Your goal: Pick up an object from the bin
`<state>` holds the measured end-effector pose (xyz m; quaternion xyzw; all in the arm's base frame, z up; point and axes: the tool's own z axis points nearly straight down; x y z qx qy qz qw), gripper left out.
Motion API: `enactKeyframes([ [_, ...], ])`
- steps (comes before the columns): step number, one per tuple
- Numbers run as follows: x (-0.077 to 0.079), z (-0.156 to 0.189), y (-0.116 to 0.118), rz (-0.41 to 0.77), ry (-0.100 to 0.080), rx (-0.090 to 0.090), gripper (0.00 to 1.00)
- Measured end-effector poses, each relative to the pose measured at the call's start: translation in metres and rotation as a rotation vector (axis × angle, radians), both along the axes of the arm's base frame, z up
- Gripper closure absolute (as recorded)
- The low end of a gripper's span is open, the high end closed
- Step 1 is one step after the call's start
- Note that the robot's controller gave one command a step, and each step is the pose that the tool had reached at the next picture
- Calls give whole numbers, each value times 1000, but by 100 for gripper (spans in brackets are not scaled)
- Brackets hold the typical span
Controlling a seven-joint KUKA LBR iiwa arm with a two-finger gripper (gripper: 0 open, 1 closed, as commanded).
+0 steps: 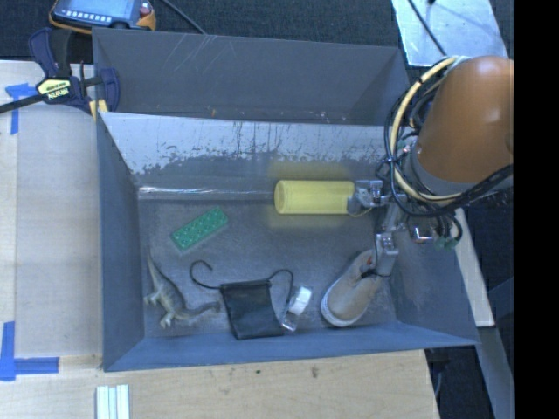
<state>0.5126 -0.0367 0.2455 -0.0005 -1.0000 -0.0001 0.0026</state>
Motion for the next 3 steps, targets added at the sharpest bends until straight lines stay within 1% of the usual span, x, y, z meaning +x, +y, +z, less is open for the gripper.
enactKeyframes([
  [1, 2, 4, 0, 1, -9, 0, 0],
  [2, 0, -13, -10, 67, -13, -1, 0],
  [3, 8, -26, -16, 5, -7, 0, 0],
])
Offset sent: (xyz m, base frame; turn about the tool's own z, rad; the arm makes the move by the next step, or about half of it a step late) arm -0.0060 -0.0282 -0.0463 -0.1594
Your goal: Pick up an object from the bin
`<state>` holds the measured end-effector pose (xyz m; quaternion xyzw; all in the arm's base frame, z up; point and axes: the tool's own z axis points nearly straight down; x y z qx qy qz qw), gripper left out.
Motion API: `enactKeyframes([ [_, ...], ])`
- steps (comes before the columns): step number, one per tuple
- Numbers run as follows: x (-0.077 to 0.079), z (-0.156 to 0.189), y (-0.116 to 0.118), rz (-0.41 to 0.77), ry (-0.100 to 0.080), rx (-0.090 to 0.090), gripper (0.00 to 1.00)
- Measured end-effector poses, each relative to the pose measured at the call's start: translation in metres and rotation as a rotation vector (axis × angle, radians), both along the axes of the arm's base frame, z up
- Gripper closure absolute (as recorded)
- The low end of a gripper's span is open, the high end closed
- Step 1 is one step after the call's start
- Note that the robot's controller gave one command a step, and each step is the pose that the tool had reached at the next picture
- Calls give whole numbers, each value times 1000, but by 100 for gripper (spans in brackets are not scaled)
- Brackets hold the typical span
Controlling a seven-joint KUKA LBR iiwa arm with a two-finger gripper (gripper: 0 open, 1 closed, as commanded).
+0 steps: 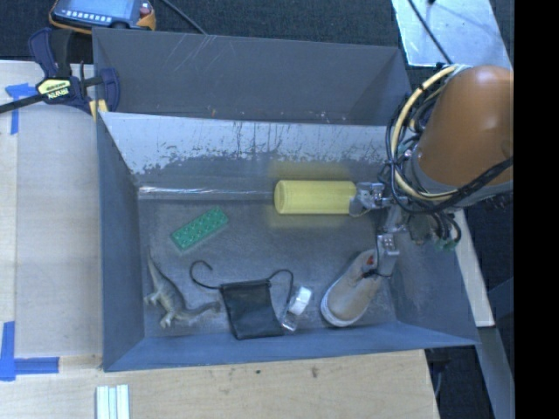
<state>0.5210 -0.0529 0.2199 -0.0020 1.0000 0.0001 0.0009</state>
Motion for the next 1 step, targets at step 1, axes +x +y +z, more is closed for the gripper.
enactKeyframes([
  [1, 24, -17, 25, -262, -5, 0, 0],
])
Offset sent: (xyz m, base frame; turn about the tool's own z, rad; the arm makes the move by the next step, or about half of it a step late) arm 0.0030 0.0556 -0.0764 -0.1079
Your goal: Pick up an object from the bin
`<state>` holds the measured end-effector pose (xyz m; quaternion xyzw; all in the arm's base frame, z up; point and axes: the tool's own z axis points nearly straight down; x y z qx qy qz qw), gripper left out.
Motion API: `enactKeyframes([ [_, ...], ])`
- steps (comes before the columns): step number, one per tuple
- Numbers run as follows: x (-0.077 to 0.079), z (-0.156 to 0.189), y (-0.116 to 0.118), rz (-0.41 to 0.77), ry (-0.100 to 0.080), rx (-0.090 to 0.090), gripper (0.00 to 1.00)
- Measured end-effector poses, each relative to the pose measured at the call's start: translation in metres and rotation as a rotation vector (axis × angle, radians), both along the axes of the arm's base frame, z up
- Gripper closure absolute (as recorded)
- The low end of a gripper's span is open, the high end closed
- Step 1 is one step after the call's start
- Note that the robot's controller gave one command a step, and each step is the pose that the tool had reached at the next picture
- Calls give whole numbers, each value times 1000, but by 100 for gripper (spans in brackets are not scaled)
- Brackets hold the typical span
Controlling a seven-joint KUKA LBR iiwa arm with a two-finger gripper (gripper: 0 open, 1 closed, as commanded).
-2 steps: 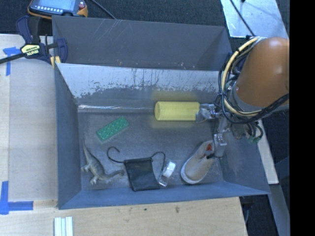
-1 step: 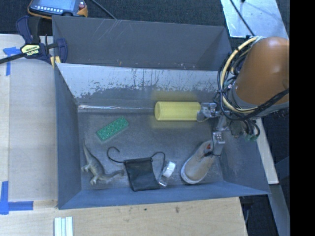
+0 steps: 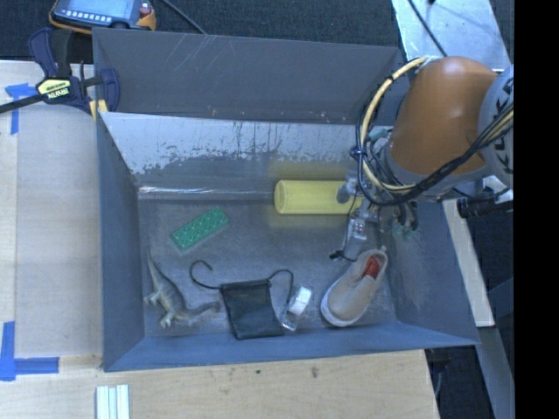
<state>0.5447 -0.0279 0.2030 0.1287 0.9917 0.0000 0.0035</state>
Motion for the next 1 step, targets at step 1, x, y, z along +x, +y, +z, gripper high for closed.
enactKeyframes([
  [1, -10, -35, 18, 253, 3, 0, 0],
])
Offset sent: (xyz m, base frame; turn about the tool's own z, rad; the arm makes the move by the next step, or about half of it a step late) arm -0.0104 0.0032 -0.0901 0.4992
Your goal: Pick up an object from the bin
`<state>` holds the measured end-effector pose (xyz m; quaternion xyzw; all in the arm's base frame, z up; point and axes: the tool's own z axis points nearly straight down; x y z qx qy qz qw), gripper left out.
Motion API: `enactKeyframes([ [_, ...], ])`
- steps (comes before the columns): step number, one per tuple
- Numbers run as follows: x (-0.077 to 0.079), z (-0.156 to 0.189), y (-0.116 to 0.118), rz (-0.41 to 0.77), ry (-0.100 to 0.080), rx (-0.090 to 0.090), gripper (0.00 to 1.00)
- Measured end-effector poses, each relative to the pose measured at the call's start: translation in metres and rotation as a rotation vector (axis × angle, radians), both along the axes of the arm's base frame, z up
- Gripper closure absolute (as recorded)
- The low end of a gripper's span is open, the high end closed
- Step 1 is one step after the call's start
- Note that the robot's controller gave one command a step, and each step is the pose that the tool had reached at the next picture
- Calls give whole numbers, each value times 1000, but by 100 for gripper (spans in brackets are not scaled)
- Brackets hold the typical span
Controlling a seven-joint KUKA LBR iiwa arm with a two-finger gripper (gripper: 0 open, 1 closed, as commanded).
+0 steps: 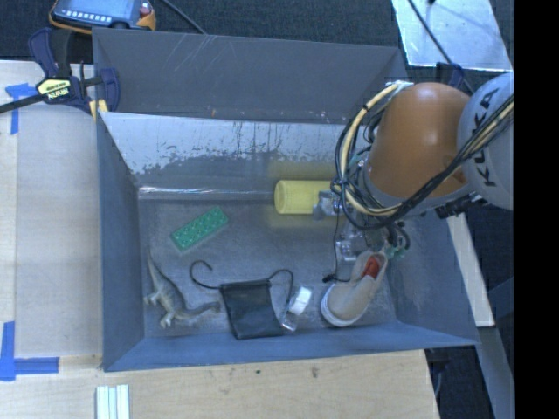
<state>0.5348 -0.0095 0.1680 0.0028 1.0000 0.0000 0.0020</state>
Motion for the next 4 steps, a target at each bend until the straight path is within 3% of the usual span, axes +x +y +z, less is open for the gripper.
enactKeyframes([
  [1, -1, -15, -3, 90, 3, 0, 0],
  [2, -16, -7, 13, -191, 4, 0, 0],
  [3, -30, -28, 23, -25, 1, 0, 0],
  [4, -17, -72, 57, 196, 2, -1, 0],
])
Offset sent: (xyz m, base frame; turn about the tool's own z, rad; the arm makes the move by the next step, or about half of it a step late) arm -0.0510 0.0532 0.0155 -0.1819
